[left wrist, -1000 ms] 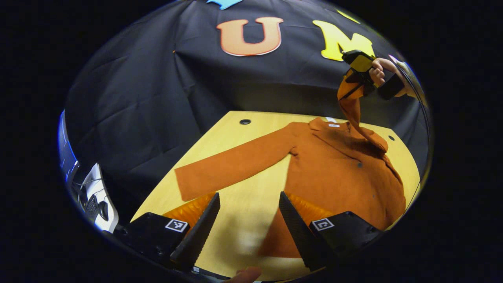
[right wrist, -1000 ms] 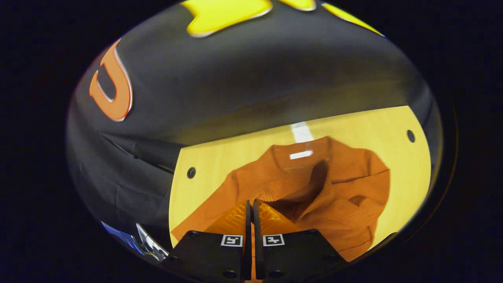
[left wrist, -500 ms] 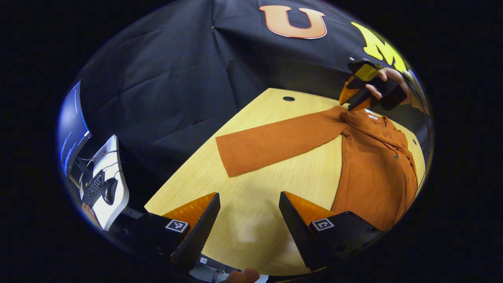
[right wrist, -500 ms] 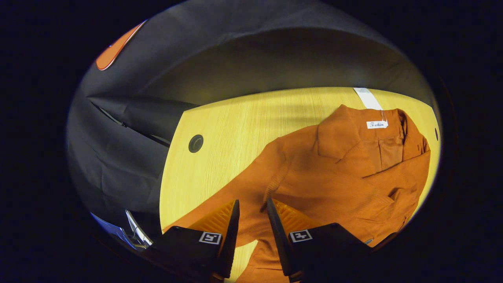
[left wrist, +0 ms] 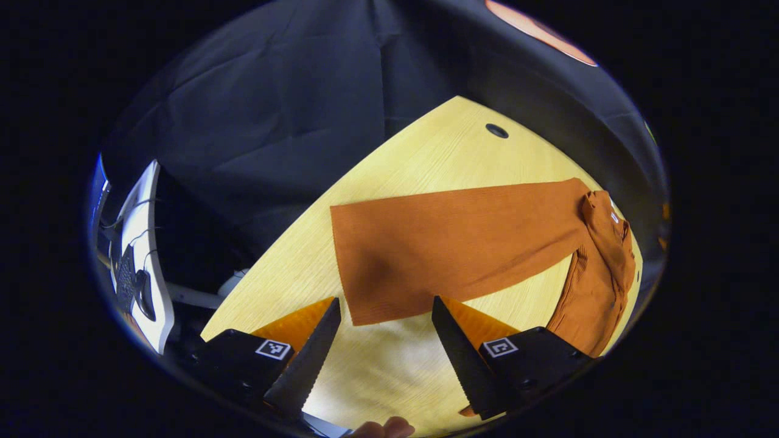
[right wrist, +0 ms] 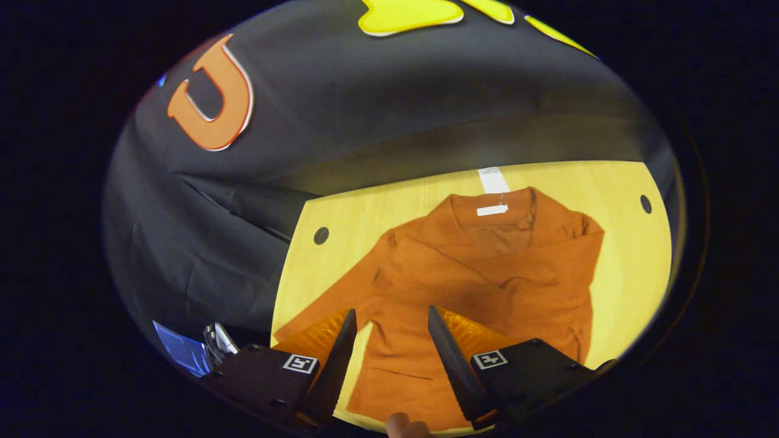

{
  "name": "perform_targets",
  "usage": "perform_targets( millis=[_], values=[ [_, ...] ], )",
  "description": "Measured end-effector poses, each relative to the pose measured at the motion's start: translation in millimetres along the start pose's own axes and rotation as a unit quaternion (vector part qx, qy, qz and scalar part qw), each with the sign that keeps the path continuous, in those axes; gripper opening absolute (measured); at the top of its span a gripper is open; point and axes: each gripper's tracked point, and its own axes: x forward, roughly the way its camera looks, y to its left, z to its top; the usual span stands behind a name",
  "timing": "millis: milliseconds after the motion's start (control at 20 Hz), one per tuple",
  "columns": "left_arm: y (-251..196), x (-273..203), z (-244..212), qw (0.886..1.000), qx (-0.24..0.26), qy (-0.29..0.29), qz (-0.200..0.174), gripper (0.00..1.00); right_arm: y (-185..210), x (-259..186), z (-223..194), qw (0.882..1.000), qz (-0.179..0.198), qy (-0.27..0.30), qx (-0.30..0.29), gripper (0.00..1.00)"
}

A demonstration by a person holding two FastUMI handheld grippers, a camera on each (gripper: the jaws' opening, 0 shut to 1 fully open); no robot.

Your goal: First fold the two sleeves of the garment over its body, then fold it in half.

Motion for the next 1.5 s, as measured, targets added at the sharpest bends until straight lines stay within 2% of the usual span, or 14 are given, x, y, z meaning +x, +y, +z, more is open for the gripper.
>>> perform_targets(
  millis=[100, 150, 200, 250, 300, 350, 400, 450, 650, 800, 900, 1050, 1250, 1500],
  values=[
    [8, 13, 15, 0.999, -0.016, 0.039, 0.008, 0.98, -34, -41, -22, 0.999, -0.013, -0.009, -0.029, 0.71],
    [8, 18, 19, 0.998, -0.018, 0.059, 0.003, 0.97, -61, -62, -34, 0.998, -0.031, -0.02, -0.043, 0.77],
    [9, 22, 18, 0.996, -0.033, 0.083, 0.002, 0.96, -79, -76, -43, 0.998, -0.042, -0.027, -0.044, 0.7],
    [15, 31, 25, 0.987, -0.089, 0.135, 0.001, 0.96, -127, -113, -75, 0.998, -0.058, -0.027, -0.028, 0.83],
    [20, 32, 27, 0.982, -0.097, 0.164, -0.005, 0.96, -162, -133, -88, 0.995, -0.091, -0.032, -0.027, 0.89],
    [20, 34, 27, 0.979, -0.099, 0.181, -0.003, 0.88, -186, -145, -95, 0.992, -0.114, -0.037, -0.027, 0.89],
    [19, 35, 28, 0.975, -0.098, 0.199, 0.002, 0.93, -216, -164, -110, 0.988, -0.145, -0.042, -0.022, 0.82],
    [19, 38, 27, 0.97, -0.077, 0.232, 0.016, 0.92, -247, -187, -135, 0.985, -0.169, -0.042, 0.007, 0.89],
    [18, 36, 29, 0.969, -0.043, 0.243, 0.029, 0.9, -302, -235, -188, 0.973, -0.188, -0.07, 0.111, 0.83],
    [11, 40, 28, 0.968, -0.08, 0.237, 0.022, 0.47, -352, -269, -217, 0.958, -0.227, -0.083, 0.152, 0.91],
    [0, 36, 24, 0.966, -0.079, 0.243, 0.032, 0.06, -387, -285, -246, 0.948, -0.258, -0.065, 0.175, 0.93],
    [-27, 18, 26, 0.968, -0.06, 0.244, 0.032, 0.03, -422, -288, -276, 0.941, -0.278, -0.04, 0.187, 0.94],
    [-82, -18, 55, 0.974, -0.047, 0.22, 0.007, 0.03, -446, -268, -305, 0.946, -0.277, -0.013, 0.17, 0.97],
    [-198, -77, 113, 0.982, 0.018, 0.19, -0.017, 0.03, -468, -236, -335, 0.954, -0.25, 0.031, 0.159, 0.97]
  ],
)
